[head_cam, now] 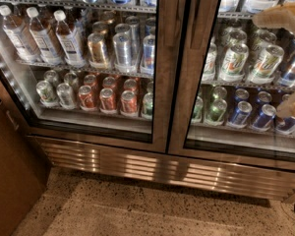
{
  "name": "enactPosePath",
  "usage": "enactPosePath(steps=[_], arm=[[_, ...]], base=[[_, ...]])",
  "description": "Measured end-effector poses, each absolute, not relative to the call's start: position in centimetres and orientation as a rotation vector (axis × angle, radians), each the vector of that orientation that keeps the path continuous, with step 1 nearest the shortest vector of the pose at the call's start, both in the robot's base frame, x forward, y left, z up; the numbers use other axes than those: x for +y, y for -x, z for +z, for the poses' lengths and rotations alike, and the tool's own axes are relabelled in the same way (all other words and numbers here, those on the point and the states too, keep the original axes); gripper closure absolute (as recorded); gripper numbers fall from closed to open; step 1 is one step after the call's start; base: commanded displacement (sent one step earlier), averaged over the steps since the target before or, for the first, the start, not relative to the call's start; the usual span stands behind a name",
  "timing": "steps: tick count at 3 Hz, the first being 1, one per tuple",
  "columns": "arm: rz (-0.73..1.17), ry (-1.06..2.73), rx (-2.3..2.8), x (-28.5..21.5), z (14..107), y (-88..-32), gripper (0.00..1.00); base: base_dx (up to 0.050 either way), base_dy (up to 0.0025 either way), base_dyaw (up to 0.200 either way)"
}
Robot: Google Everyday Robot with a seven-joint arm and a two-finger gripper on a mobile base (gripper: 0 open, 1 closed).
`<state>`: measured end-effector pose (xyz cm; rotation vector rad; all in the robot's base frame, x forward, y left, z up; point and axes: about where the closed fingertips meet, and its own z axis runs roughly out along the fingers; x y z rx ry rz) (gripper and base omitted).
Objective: Open right fridge door
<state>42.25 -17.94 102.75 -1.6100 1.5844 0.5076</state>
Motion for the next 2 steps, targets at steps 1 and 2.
enactPosePath(steps=[1,2], arm=[[0.531,1.677,1.518,-14.7,103.1,-41.5,0.00],[0.543,1.729,1.476,-12.1,103.1,-40.9,0.00]], base=[[0.000,0.00000,0.000],[0.000,0.00000,0.000]])
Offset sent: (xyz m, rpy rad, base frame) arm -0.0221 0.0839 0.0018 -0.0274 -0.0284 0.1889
